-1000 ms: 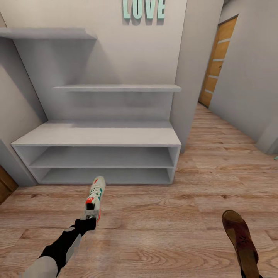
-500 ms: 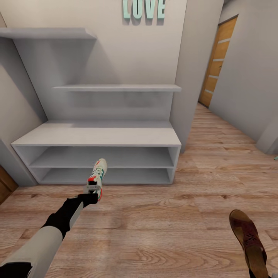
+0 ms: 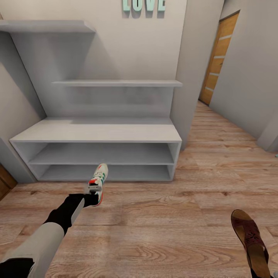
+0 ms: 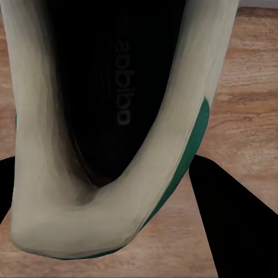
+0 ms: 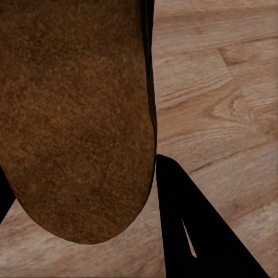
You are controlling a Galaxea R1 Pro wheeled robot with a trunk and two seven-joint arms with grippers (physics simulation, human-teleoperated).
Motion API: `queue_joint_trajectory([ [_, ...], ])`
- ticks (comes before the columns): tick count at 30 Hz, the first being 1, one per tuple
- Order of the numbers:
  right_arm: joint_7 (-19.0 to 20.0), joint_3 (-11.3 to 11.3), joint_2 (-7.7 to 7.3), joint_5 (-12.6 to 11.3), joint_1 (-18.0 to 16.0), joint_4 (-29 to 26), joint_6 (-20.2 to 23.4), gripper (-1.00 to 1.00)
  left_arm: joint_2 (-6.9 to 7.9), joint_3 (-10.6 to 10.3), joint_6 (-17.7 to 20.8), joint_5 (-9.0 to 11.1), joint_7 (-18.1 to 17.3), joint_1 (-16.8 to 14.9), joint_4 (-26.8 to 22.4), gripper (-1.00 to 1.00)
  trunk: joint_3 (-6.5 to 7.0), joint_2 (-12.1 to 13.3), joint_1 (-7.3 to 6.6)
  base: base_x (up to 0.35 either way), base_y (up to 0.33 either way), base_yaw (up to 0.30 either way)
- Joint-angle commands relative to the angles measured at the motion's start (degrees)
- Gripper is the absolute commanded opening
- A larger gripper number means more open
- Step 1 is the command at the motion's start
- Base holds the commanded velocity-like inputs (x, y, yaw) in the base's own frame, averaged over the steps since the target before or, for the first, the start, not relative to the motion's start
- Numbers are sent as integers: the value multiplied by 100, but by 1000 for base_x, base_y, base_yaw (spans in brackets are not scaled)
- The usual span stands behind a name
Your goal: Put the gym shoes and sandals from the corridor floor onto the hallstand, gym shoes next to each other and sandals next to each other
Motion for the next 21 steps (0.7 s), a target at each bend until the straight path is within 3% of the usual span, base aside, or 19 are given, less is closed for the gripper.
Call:
queue_joint_trajectory([
  [1,25,-9,2,25,-1,-16,34,-100,9,-10,40,37,-6,-3,-9,-100,-32,-44,22,0,0,0],
  [14,26,0,2,27,-1,-16,34,-100,53,-6,86,-4,-14,-4,-99,-100,-384,-565,307,0,0,0],
  [21,21,5,19,33,-1,-4,23,-100,46,-6,84,-13,-5,0,-164,-100,-409,-565,307,0,0,0],
])
